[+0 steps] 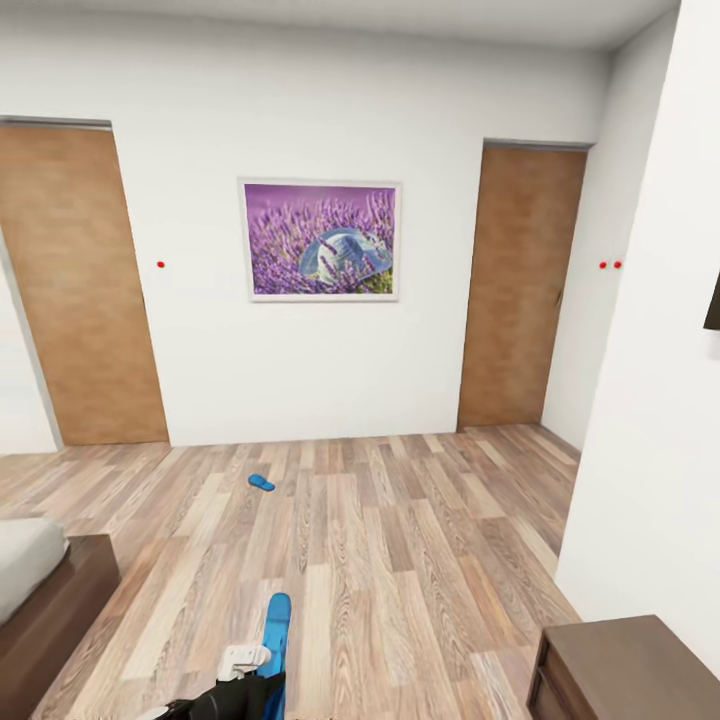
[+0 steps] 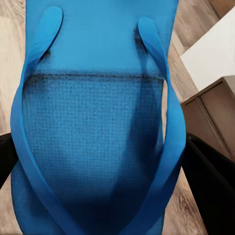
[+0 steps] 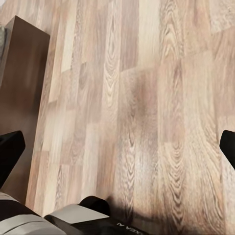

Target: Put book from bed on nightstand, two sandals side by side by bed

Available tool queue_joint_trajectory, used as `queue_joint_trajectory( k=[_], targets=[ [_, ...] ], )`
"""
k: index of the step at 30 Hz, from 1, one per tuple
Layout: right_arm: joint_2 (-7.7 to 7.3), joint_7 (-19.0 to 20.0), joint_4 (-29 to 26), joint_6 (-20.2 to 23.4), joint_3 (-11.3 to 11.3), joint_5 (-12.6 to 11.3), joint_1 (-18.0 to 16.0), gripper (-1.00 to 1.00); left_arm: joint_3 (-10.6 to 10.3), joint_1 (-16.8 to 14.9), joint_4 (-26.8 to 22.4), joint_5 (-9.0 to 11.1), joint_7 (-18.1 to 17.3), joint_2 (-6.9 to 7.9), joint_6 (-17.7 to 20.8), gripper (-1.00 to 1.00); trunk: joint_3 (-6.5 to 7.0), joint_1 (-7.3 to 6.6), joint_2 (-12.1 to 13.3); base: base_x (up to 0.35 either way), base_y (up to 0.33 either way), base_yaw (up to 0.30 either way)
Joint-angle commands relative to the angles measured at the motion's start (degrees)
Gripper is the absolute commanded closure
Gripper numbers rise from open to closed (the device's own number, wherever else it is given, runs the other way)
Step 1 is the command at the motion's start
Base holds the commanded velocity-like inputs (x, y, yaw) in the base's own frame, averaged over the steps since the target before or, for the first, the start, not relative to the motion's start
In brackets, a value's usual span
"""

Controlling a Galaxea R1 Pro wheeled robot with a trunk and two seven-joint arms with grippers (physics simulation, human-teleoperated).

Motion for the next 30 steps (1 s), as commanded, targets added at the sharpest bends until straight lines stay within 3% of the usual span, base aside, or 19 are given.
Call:
queue_joint_trajectory(
  k=[1,9,30],
  targets=[
    [0.00,0.1,0.0,0.5,-0.1,-0.5,0.0,-1.00,0.0,0.0,0.0,0.6,-0.2,0.00,0.5,1.00,-0.10,0.00,0.0,0.000,0.000,0.267],
    [-0.03,0.1,0.0,0.5,0.0,-0.4,0.0,-1.00,0.0,0.0,0.3,0.6,-0.1,-0.72,0.4,1.00,-0.35,0.00,0.0,0.000,0.000,0.271],
    [-0.10,0.1,0.0,0.5,0.0,-0.4,0.0,-1.00,0.0,0.0,1.6,0.5,-0.1,-0.79,0.4,1.00,-0.66,0.00,0.0,0.000,0.000,0.276]
  ],
)
